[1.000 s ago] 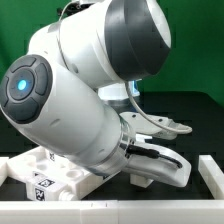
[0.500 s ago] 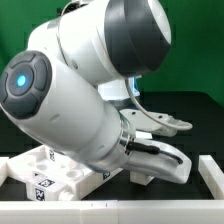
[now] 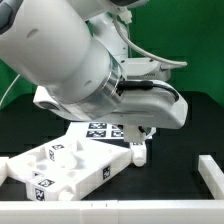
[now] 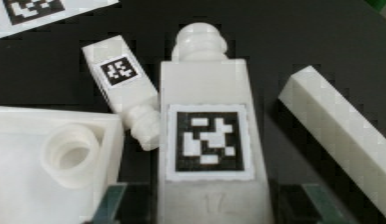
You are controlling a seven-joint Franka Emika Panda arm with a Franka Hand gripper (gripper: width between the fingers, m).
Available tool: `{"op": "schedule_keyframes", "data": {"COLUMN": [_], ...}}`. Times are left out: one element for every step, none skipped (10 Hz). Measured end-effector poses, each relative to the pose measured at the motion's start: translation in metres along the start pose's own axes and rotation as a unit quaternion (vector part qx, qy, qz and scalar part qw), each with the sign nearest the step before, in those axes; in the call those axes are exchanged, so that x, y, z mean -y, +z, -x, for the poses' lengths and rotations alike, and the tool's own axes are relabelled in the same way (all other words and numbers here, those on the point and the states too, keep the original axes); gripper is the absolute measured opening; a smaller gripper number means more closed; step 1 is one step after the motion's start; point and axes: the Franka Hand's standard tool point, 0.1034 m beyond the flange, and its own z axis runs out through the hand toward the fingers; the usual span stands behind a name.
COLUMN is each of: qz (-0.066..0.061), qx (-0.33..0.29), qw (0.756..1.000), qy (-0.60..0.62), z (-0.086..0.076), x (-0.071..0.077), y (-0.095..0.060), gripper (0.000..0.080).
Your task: Assemble one leg
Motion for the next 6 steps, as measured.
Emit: {"op": "schedule_keyframes", "data": {"qz": [-0.013,-0.018,-0.013,0.001,0.017,0.029], "qx": [-0.058,-0.090,-0.125,-0.189,-0.239,-0.283], "qw": [0.998,0.996,0.992,0.981,0.968,0.954], "qy": [-0.007,-0.006,-0.015,-0.041,-0.077,-0.098], "z": [-0.008,-0.004,-0.007,-0.015,-0.015,-0.014], "x": [0.010,0.012,0.013,0.019,0.022,0.026], "y": [-0.008,-0.008,-0.011,-0.022,-0.033,-0.045], "gripper": [0.0281,0.0281,0.0281,0.0281,0.0281,0.0282]}}
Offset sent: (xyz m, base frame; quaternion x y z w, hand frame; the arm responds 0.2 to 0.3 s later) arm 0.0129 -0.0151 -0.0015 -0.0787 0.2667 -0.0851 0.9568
